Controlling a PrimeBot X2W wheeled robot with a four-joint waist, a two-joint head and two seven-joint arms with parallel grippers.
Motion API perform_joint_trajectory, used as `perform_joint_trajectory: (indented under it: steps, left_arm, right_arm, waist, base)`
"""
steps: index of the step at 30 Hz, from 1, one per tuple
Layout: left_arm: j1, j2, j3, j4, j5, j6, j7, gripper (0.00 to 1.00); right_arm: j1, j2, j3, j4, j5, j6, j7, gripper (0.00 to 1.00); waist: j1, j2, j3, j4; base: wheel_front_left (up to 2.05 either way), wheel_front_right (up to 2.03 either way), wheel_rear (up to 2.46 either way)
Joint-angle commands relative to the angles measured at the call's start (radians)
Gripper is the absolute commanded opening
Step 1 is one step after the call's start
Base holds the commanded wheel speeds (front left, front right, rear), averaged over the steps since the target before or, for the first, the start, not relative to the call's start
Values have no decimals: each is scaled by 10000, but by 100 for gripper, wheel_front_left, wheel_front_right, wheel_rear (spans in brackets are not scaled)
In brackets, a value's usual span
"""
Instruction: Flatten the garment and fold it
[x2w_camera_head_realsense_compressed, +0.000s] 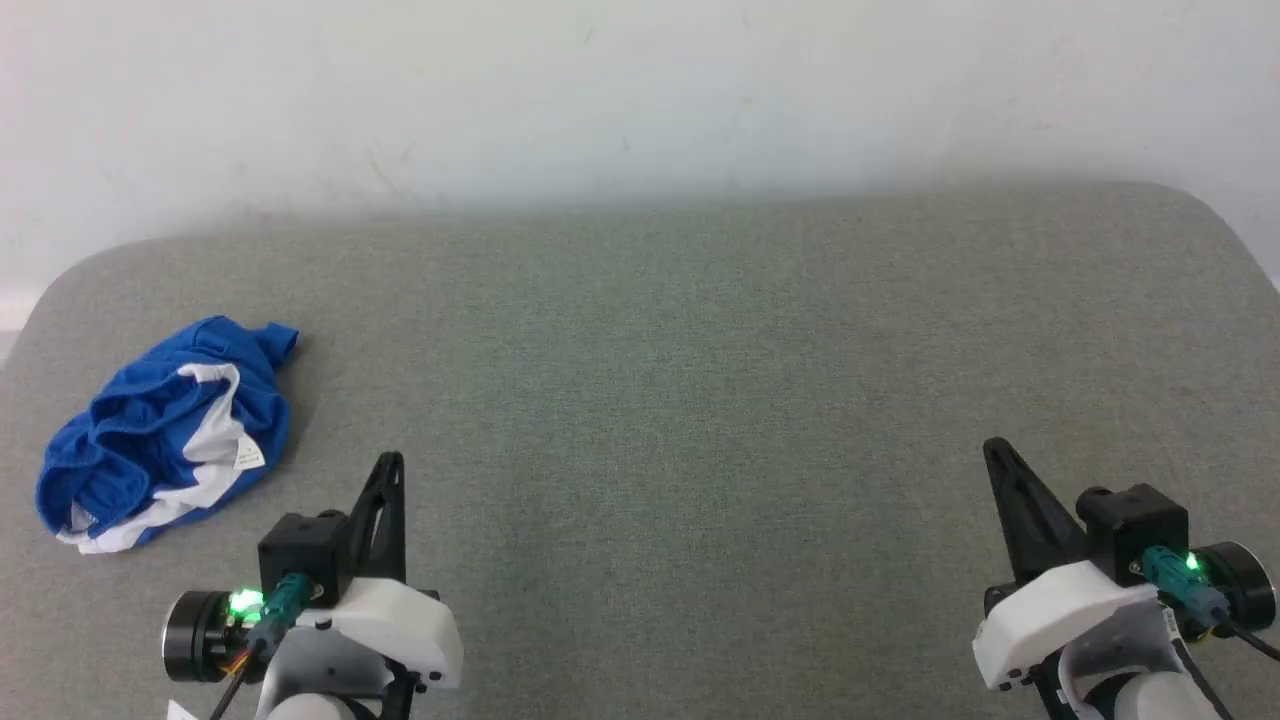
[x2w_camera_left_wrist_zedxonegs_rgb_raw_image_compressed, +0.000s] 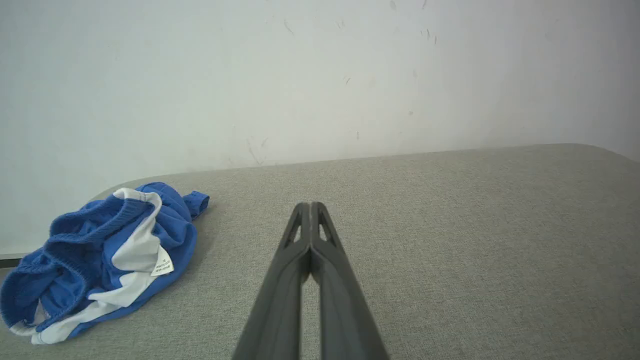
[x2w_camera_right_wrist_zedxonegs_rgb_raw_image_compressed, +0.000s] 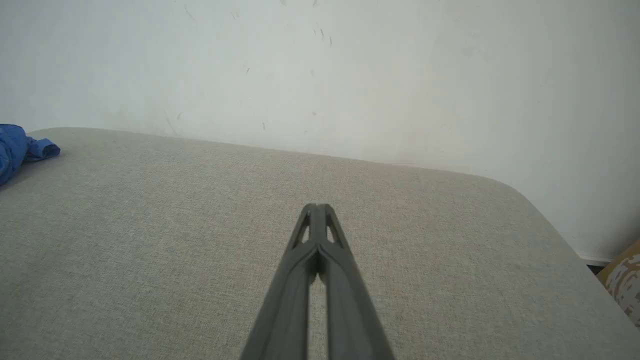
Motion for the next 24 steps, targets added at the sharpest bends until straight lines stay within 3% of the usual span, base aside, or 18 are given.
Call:
perform_joint_trajectory:
  steps: [1, 24]
  left_arm:
    - [52, -21, 30, -57, 64, 66, 3, 0]
    - [52, -21, 30, -57, 64, 66, 3, 0]
  right_arm:
    - [-65, 38, -3, -62, -80, -21, 5, 0]
    - [-65, 38, -3, -62, -80, -21, 5, 0]
  waist:
    - [0, -1, 0, 0]
    - [0, -1, 0, 0]
  base:
    - [0, 0, 0]
    - [0, 0, 0]
